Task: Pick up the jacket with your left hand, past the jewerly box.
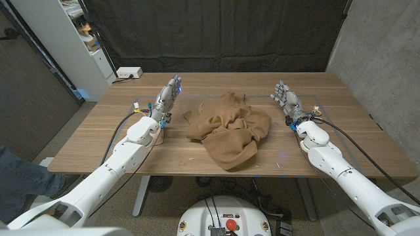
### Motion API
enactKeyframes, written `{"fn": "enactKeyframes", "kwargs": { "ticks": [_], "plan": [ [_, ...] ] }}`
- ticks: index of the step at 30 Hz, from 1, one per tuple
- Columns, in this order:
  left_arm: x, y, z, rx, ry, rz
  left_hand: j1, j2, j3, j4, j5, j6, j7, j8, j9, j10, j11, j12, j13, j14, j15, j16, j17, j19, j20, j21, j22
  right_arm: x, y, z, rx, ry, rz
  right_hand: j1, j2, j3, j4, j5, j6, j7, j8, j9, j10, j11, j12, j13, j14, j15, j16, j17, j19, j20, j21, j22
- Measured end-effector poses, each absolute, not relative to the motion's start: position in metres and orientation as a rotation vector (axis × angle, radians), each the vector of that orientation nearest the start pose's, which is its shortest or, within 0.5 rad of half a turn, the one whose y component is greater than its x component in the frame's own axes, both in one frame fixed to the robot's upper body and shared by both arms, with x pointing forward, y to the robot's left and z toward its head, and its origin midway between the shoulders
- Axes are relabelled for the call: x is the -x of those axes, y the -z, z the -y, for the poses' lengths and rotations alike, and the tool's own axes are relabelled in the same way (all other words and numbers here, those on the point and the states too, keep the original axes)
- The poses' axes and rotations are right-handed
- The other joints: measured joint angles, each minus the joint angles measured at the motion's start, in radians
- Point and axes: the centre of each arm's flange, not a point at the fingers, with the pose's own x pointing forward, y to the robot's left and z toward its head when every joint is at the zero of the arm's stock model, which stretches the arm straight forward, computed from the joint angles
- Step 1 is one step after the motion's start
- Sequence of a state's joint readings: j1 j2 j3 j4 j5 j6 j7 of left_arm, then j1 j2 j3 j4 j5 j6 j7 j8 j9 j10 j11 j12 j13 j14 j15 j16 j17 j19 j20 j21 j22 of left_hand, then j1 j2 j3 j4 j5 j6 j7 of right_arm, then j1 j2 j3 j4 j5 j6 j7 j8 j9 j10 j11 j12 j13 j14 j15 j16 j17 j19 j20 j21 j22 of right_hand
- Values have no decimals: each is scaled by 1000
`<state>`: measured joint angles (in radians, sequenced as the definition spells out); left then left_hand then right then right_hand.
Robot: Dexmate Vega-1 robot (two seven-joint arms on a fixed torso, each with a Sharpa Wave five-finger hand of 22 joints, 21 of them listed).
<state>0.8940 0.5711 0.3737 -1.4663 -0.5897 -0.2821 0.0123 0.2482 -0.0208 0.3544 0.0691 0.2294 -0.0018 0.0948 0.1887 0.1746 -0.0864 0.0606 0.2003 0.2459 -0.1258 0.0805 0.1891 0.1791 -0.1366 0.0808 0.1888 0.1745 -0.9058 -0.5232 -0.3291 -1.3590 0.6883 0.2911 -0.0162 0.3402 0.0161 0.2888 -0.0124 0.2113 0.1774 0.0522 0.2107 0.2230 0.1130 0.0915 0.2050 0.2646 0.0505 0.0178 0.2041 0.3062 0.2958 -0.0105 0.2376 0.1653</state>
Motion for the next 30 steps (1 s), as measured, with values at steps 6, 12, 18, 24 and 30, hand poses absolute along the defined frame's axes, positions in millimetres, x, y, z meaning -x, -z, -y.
{"fn": "enactKeyframes", "kwargs": {
  "ticks": [6,12,18,24,30],
  "plan": [
    [-615,5,-271,-57,250,687,5,5,0,0,0,0,0,0,0,0,0,0,-5,0,0,0,0,0,0,0,0,-640,39,305,-103,-153,590,0,0,-4,-4,0,1,2,0,0,0,0,0,-5,0,0,0,-5,2,2,-2,0],
    [-608,2,-270,-66,257,712,5,5,0,0,-4,6,-6,0,0,4,4,4,-5,6,4,0,0,0,0,0,0,-639,41,304,-102,-150,588,0,0,-4,-4,0,1,2,0,-5,3,3,0,-5,5,5,0,-5,2,2,-2,0],
    [-601,0,-270,-71,262,737,9,9,4,-4,-4,6,-6,0,0,11,0,7,-9,14,6,0,0,11,11,4,0,-638,42,302,-102,-147,587,0,0,-4,-4,0,5,-2,0,-5,11,0,0,-9,9,2,0,-5,2,2,-2,0],
    [-596,-2,-271,-76,270,759,11,11,4,-4,-8,11,0,0,0,14,3,7,-14,19,1,0,0,11,11,4,0,-636,44,301,-104,-143,588,0,0,-4,-4,0,5,-2,0,-5,10,0,0,-9,12,-2,8,-9,5,-2,-2,0],
    [-592,-4,-270,-89,287,780,13,13,4,-4,-8,16,-6,0,0,14,3,7,-14,19,1,0,0,11,11,4,0,-636,44,299,-105,-137,589,-3,3,-7,-7,0,9,-6,0,-9,10,0,0,-14,18,4,8,-9,-4,7,-12,0]
  ]
}}
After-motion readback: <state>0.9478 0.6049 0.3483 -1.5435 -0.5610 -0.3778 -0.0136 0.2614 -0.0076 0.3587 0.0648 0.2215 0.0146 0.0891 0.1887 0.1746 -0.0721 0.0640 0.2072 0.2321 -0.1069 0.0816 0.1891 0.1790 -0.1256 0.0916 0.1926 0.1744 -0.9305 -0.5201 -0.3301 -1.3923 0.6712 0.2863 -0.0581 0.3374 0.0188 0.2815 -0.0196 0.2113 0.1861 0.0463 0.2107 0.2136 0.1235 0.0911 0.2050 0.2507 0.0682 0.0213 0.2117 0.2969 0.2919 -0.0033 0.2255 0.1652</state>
